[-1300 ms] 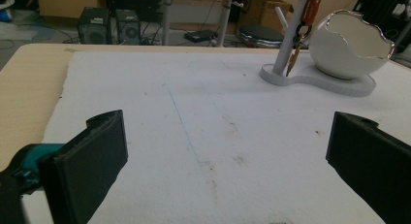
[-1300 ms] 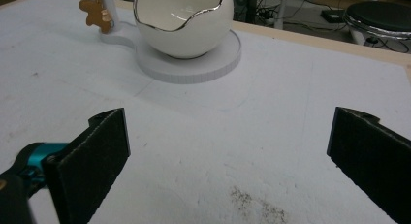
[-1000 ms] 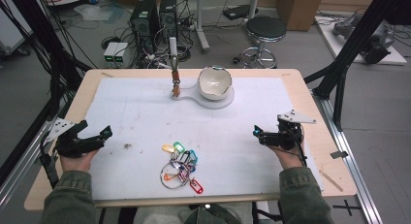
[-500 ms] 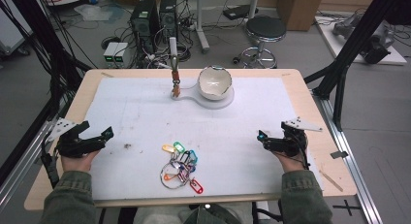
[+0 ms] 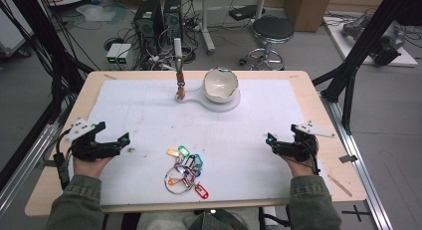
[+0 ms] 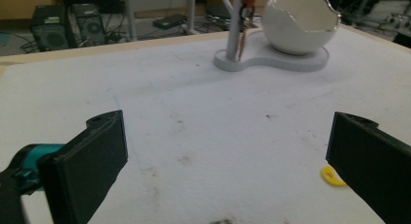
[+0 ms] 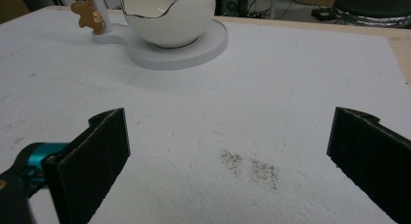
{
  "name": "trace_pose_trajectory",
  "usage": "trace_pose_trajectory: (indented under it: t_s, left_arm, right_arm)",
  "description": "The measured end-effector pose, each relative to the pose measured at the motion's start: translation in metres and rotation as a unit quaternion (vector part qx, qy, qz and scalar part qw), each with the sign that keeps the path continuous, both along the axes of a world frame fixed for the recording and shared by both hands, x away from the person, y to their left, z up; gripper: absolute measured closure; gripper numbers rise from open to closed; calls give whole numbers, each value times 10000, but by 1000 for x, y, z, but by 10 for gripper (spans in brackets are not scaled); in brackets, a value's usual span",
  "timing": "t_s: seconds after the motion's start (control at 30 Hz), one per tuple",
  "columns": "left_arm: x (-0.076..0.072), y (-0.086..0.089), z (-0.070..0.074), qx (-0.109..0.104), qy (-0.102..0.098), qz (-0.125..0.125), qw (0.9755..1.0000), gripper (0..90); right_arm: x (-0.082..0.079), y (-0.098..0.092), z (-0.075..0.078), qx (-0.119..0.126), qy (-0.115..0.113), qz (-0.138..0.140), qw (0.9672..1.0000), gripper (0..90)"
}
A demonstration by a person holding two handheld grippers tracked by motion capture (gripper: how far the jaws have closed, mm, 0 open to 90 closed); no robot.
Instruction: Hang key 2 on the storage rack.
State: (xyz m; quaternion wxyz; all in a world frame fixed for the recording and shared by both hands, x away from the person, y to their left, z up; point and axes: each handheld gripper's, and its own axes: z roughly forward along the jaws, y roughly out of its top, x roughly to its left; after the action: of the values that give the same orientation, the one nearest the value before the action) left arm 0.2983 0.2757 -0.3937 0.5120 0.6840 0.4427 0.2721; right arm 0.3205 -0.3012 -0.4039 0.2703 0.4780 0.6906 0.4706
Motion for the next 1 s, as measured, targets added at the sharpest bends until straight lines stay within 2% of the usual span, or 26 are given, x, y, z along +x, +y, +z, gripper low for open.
trace_pose_trajectory:
  t_s: [0.17,0.33,0.43,0.63,0.77,0.83,1.0]
  left_arm:
    - [0,-17,2,253,75,-274,9993,17]
    - [0,-32,2,331,120,-483,9982,17]
    - [0,-41,2,450,190,-610,9969,17]
    - [-1,-64,1,675,374,-966,9923,17]
    - [-2,-78,-1,989,553,-1182,9865,17]
    - [-2,-82,-2,1064,630,-1288,9839,17]
    - [-3,-90,-4,1113,692,-1397,9815,17]
  right_arm:
    - [-2,-1,1,-27,-92,-53,9999,5]
    - [-3,-2,2,-54,-204,-98,9997,5]
    - [-3,-2,2,-42,-182,-125,9997,6]
    - [-3,-2,3,-37,-168,-131,9998,6]
    - [-3,-2,2,-43,-161,-111,9998,6]
    - [-3,-1,2,-65,-155,-89,9998,6]
    - [-3,-1,2,-61,-143,-75,9999,6]
